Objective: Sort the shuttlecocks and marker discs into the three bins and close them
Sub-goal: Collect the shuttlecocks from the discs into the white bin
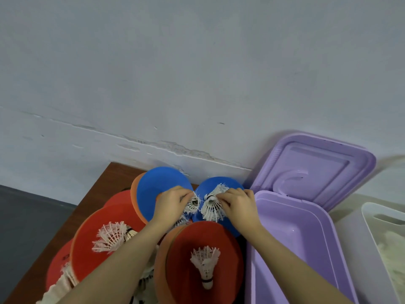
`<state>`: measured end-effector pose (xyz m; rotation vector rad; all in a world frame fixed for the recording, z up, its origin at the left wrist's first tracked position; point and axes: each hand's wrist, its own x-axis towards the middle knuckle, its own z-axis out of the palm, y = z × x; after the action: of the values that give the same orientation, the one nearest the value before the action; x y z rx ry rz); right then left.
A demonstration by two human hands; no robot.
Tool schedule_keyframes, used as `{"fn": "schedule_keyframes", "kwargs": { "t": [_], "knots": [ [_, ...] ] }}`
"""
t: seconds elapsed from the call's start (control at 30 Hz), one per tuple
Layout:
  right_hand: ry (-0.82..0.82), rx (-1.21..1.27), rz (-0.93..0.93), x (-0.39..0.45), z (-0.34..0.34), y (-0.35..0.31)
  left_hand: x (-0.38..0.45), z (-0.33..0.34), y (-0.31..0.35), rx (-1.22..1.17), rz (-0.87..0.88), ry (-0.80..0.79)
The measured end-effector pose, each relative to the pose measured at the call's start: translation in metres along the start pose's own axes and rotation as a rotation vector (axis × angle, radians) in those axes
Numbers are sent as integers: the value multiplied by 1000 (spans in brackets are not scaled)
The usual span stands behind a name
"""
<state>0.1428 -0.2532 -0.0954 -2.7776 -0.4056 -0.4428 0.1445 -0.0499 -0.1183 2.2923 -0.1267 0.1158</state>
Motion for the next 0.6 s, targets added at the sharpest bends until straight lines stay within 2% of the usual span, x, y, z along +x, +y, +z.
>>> {"fn": "schedule_keyframes", "kwargs": {
  "t": [0.13,0.33,0.6],
  "knots": [
    [42,182,39,-3,-20,-4,-4,-22,20,-117,36,109],
    [125,302,16,-17,-65,-1,-17,-44,70,-130,121,177],
    [229,386,78,-72,-148,44,-41,-22,170,-121,284,221]
  ]
}}
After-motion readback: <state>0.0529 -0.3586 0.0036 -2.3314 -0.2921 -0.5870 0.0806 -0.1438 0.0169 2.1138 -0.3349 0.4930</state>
